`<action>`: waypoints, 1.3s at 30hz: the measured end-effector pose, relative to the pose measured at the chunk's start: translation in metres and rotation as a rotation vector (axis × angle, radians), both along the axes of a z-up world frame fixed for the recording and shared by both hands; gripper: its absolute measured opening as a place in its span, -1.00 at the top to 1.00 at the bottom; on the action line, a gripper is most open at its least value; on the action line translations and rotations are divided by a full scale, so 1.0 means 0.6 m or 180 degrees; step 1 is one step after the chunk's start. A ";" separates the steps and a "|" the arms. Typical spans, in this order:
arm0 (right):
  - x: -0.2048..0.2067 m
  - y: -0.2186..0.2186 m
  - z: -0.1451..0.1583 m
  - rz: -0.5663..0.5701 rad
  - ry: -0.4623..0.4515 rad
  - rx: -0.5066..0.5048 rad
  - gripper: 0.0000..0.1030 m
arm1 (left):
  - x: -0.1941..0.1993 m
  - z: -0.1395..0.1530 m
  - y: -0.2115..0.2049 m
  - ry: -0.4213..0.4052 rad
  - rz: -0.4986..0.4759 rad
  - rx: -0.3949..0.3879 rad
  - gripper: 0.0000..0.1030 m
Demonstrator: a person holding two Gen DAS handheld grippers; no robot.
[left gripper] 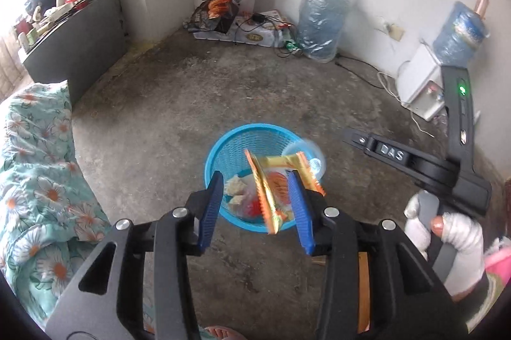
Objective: Collect trash
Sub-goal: 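Carry the wrapper and cup over the blue wastebasket and open both tools, then swing both tools back toward the bed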
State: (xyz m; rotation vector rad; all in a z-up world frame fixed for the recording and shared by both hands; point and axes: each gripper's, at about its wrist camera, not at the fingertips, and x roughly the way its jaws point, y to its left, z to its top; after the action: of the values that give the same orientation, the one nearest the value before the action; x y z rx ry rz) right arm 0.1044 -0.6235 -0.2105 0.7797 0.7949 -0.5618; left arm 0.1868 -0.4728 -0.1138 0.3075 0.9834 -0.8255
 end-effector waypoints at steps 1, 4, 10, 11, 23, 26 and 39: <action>-0.007 0.005 -0.003 -0.0012 -0.0040 0.0025 0.34 | 0.000 -0.001 0.005 0.0026 0.0039 -0.0044 0.12; -0.030 0.029 -0.006 -0.0058 -0.0087 -0.0046 0.34 | -0.004 0.003 0.031 0.0019 0.0060 -0.0104 0.06; -0.075 0.102 0.029 -0.0200 -0.0337 -0.0098 0.34 | -0.017 0.053 0.099 -0.0049 0.0097 -0.0313 -0.06; -0.081 0.116 0.040 -0.0195 -0.0380 -0.0153 0.33 | -0.021 0.067 0.118 -0.0085 0.0120 -0.0381 -0.10; -0.103 0.355 0.198 0.0453 -0.0551 -0.1308 -0.37 | -0.084 0.191 0.367 -0.0515 0.0405 -0.0814 -0.36; -0.101 0.403 0.232 0.0670 -0.0700 -0.1433 -0.42 | -0.096 0.210 0.436 -0.0576 0.0531 -0.0900 -0.36; -0.071 0.608 0.293 0.1823 -0.1072 -0.1232 -0.43 | -0.144 0.257 0.721 -0.0881 0.1345 -0.1110 -0.36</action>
State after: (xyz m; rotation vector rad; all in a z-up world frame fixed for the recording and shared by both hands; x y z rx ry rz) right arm 0.0618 -0.2585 -0.0346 0.2525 0.5358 -0.0556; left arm 0.1007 -0.0404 0.0403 -0.0868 0.5996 -0.5349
